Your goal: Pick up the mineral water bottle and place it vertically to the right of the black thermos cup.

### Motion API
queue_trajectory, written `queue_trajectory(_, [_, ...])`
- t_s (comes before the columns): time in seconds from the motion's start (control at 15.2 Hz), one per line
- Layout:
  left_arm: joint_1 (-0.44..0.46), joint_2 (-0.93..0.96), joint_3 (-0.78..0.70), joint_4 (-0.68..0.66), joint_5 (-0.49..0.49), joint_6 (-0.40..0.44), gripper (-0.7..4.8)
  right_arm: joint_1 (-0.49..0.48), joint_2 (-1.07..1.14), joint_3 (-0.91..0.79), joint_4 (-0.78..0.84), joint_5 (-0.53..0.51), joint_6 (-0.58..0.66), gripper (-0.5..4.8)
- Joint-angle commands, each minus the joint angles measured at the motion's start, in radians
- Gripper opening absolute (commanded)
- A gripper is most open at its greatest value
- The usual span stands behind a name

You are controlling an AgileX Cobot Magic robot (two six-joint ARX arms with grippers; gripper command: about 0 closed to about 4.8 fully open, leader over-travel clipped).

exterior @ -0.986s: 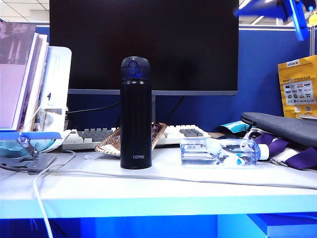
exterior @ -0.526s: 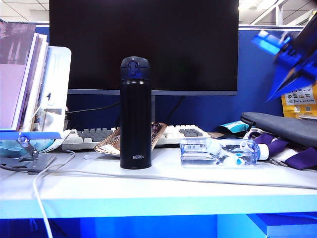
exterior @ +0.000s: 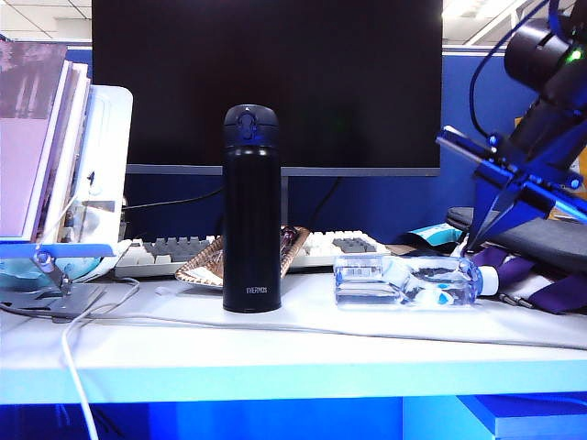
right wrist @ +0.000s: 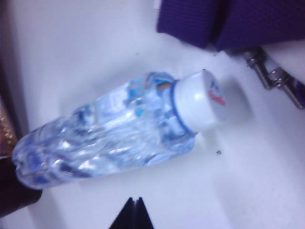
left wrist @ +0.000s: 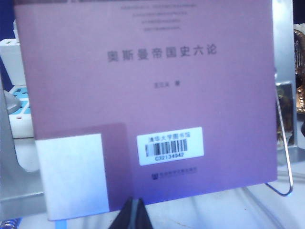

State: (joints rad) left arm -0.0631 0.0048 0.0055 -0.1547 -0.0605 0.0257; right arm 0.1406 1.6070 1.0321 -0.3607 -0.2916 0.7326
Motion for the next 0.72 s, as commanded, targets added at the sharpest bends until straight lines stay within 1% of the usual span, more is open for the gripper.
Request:
queue_trajectory(0.07, [0.002,-0.003,0.0,-0.012,-0.003,0.001,-0.05,0.0,0.025,0.013,0.018,0.002,0.022,-0.05])
queue_trajectory(0.26, [0.002,-0.003,0.0,-0.012,-0.003,0.001,-0.05,0.001,0.061,0.016,0.021,0.046,0.02,-0.05])
queue_trajectory(0.46, [0.002,-0.003,0.0,-0.012,-0.003,0.001,-0.05,0.0,0.122,0.05,0.051,0.053,0.019,-0.05])
queue_trajectory(0.72, [0.002,-0.003,0.0,-0.012,-0.003,0.001,-0.05,0.0,0.261,0.195,0.058,0.042,0.019,-0.05])
